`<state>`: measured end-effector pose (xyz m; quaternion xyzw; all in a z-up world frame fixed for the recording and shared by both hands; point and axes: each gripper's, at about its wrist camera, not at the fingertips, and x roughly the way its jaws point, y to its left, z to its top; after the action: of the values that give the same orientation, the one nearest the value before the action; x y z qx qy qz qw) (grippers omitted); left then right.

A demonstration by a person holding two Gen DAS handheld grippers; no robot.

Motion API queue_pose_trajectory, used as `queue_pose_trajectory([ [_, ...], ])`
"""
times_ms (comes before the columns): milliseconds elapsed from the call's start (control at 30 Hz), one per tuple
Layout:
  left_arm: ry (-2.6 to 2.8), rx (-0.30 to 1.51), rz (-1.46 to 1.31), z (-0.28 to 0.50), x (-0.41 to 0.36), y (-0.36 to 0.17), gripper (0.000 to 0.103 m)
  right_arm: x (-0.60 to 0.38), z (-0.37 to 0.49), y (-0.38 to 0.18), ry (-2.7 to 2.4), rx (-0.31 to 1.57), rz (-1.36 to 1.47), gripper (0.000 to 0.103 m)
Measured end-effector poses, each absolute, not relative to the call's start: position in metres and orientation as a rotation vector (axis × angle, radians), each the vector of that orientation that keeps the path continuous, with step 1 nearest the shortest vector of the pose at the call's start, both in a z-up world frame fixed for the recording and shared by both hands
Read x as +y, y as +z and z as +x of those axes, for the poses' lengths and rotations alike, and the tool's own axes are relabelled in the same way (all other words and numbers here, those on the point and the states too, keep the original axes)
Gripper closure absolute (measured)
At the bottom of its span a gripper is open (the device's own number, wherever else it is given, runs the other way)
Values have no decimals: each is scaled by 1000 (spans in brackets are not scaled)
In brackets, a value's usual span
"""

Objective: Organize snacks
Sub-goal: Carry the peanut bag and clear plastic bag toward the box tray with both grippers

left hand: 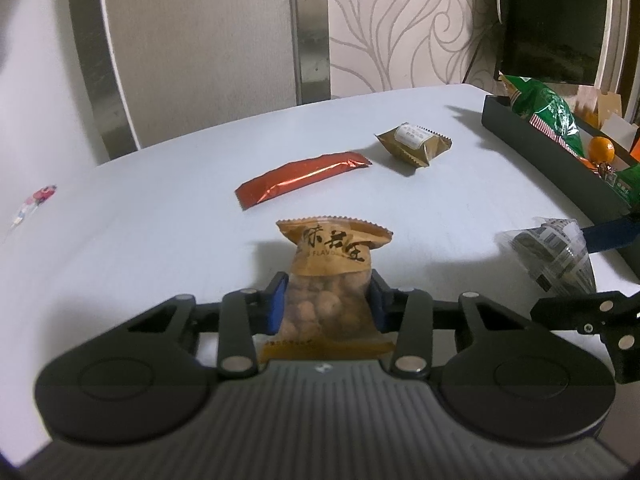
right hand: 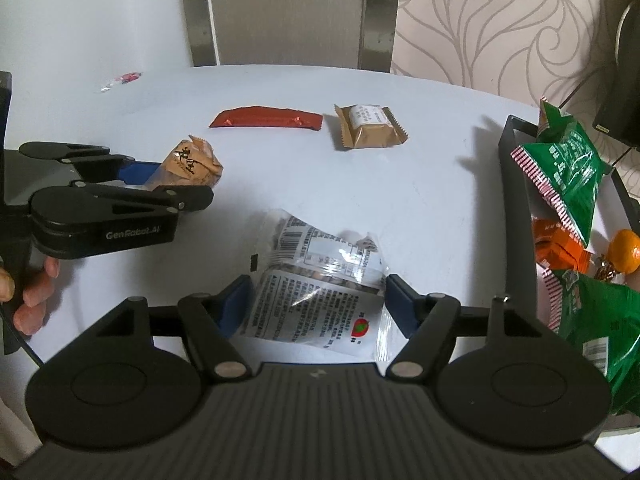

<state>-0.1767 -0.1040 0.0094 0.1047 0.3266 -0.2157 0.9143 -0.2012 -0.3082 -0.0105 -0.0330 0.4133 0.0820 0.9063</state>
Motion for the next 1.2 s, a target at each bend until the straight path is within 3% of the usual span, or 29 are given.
queue_pose_trajectory([
  [1200,-523,583,254,-154,-136,43,65,-304,-219,37,212,751,-79,31],
])
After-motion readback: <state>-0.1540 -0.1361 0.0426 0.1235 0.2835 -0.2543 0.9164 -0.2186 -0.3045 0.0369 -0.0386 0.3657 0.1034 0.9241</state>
